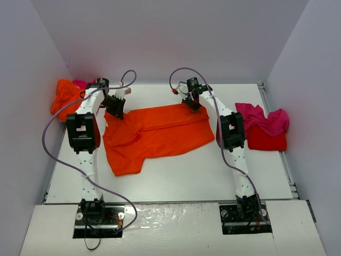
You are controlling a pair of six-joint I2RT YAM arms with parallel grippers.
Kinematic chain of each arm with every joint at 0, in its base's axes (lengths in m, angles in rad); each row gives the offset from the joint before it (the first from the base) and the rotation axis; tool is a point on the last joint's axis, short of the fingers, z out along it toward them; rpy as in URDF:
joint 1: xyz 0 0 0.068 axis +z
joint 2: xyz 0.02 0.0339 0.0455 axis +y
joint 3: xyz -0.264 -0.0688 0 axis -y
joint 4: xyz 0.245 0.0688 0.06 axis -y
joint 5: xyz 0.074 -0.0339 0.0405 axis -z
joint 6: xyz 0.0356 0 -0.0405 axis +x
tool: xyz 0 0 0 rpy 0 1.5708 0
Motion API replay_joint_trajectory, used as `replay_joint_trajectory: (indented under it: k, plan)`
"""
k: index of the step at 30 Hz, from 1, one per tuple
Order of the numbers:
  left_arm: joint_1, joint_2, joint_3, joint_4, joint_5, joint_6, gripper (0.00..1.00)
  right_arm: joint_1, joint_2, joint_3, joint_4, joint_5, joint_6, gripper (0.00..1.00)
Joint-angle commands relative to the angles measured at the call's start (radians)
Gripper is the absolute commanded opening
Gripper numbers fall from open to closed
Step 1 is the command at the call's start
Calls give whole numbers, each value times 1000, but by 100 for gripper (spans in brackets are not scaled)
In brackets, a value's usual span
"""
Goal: Fold and stack the t-shirts
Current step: Fold the tshirt
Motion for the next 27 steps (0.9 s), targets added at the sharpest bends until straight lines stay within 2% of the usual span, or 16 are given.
replay_joint_trajectory:
  k: [1, 18, 27]
  plan:
    - [7, -10, 62, -38, -20, -2, 0, -6, 2, 40, 6, 64, 21, 0]
    - [124, 23, 44, -18, -123, -54, 0, -87, 86, -23, 4, 216, 50, 0]
    - [111, 18, 16, -5, -134, -58, 0, -87, 75, -115, 7, 201, 66, 0]
